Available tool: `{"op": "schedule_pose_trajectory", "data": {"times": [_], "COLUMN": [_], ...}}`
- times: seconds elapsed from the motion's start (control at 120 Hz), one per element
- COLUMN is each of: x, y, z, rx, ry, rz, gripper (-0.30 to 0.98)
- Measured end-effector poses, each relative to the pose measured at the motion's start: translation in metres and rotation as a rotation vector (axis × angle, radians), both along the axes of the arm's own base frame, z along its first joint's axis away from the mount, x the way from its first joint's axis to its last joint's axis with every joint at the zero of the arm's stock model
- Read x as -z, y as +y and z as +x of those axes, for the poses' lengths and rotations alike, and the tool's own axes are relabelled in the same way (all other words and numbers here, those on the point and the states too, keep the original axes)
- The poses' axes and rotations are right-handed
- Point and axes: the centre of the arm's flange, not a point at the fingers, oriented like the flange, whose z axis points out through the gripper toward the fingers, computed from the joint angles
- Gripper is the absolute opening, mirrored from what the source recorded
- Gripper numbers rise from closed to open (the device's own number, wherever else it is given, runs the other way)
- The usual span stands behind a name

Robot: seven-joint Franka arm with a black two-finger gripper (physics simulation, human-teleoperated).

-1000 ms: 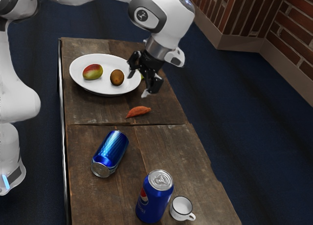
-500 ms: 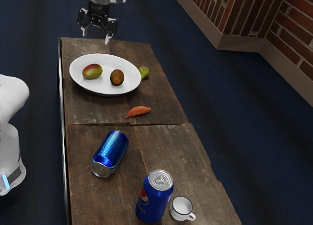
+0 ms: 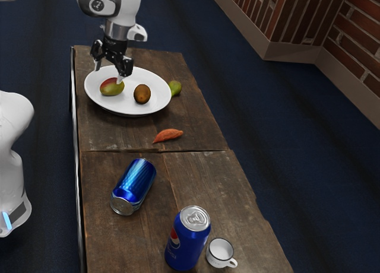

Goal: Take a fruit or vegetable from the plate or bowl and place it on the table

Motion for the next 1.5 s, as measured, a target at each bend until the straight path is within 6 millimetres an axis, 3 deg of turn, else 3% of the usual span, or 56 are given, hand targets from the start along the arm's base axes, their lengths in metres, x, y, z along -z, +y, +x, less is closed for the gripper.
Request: {"op": "schedule_pose_trajectory", "data": {"times": [0.167,0.35,0.4,0.667,1.133,1.3,1.417,1.5], "x": [0.003,0.012,0.013,0.037,0.078,0.079,0.085,0.071], "y": [0.003,0.053,0.058,0.046,0.033,0.029,0.028,0.029], "z": [0.003,-0.007,-0.004,0.022,0.046,0.051,0.056,0.062], "rx": [0.049,0.021,0.03,0.146,0.28,0.3,0.311,0.31], "ry": [-0.038,-0.075,-0.076,-0.048,0.008,0.018,0.029,0.018], "rz": [-0.001,-0.021,-0.019,-0.043,-0.026,-0.006,-0.011,0.009], "gripper": [0.69,0.69,0.69,0.69,0.67,0.42,0.37,0.27]}}
